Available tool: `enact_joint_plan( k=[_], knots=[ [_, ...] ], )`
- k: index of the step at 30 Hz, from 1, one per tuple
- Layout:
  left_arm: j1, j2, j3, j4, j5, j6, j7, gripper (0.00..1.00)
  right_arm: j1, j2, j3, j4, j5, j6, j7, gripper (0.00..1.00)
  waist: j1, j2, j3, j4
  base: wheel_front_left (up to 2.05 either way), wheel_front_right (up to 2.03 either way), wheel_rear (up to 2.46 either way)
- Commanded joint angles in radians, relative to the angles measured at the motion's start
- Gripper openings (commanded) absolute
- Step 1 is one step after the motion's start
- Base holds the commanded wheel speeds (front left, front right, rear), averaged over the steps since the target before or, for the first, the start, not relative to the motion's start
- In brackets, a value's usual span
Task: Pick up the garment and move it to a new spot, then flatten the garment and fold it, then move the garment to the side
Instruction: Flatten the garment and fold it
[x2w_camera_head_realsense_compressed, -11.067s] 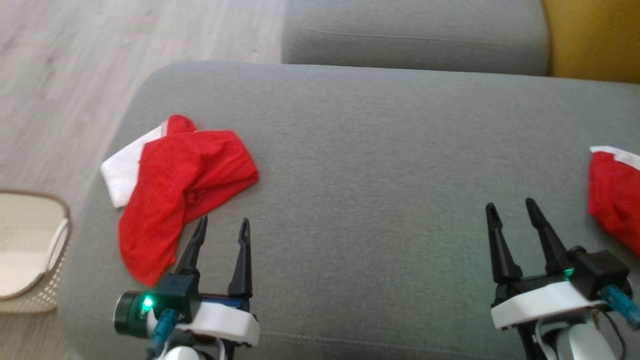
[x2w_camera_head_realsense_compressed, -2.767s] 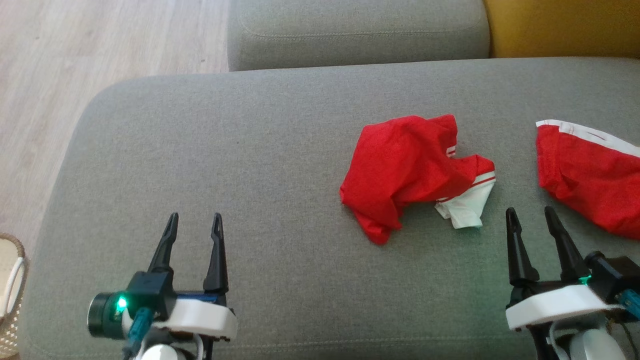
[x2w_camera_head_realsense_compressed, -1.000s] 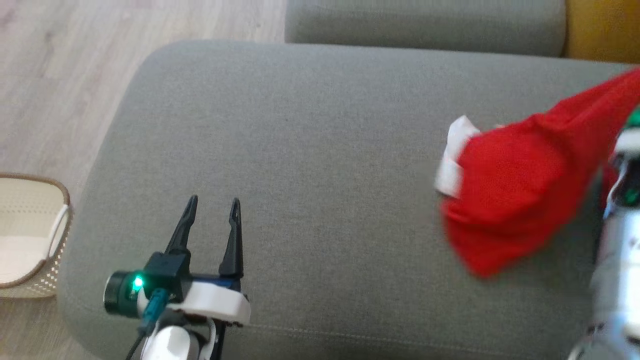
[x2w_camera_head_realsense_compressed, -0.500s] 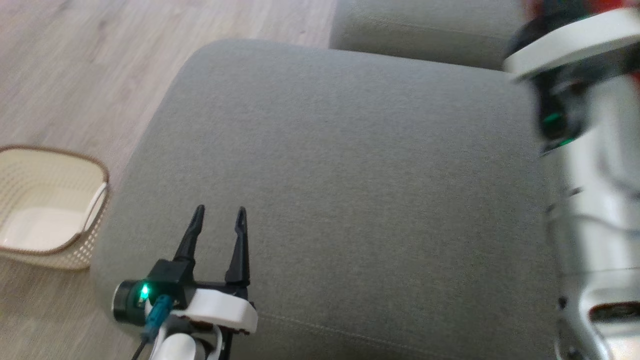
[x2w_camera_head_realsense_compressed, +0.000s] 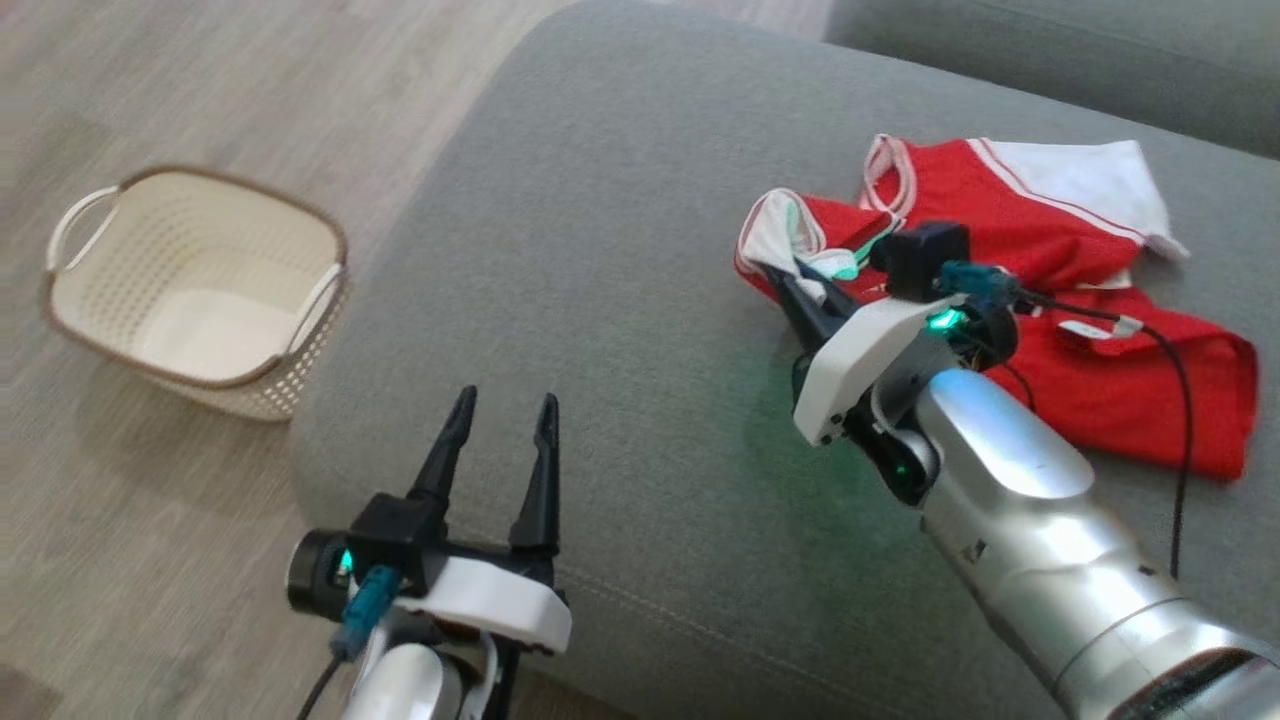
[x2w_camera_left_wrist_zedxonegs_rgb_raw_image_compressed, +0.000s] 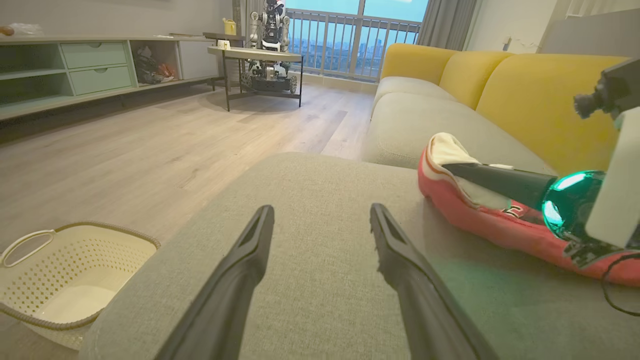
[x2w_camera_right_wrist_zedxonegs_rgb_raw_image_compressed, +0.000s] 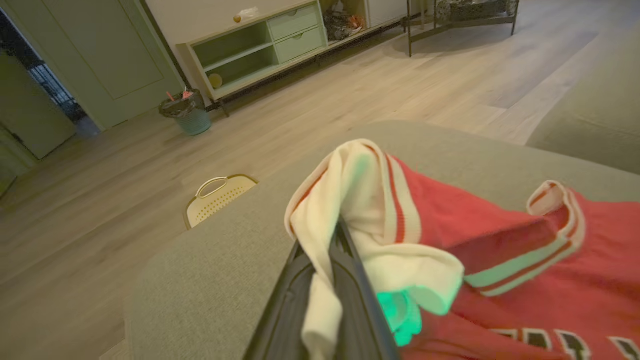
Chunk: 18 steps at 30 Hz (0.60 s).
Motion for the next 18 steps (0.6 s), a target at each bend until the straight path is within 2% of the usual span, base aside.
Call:
enact_joint_plan(
  k=[1,2,8,14,18],
  knots=[
    [-0.034,-0.002,0.020,-0.027,-0.002,0.005,-0.012,1.00,-0.052,0.017,0.030,-0.025,0.023,0.000,-0.021,0.76,-0.0001,0.0000,0.011,0.024,0.00,0.00,0.00],
    [-0.033,-0.002,0.016,-0.025,-0.004,0.007,-0.012,1.00,-0.054,0.017,0.051,-0.020,0.046,0.000,-0.025,1.00,-0.0001,0.0000,0.011,0.027,0.00,0.00,0.00],
    [-0.028,-0.002,0.024,-0.015,-0.003,0.014,-0.012,1.00,-0.087,0.017,0.148,0.040,0.115,0.000,-0.020,1.00,-0.0001,0.0000,0.000,0.005,0.00,0.00,0.00],
    [-0.029,-0.002,0.038,-0.019,0.005,0.013,-0.012,1.00,-0.137,0.017,0.136,0.115,0.153,0.000,-0.040,1.00,-0.0001,0.0000,-0.022,-0.062,0.00,0.00,0.00],
    [-0.029,-0.002,0.061,-0.024,0.016,0.011,-0.012,1.00,-0.160,0.017,0.080,0.153,0.154,0.000,-0.066,1.00,-0.0001,0.0000,-0.042,-0.120,0.00,0.00,0.00]
  ],
)
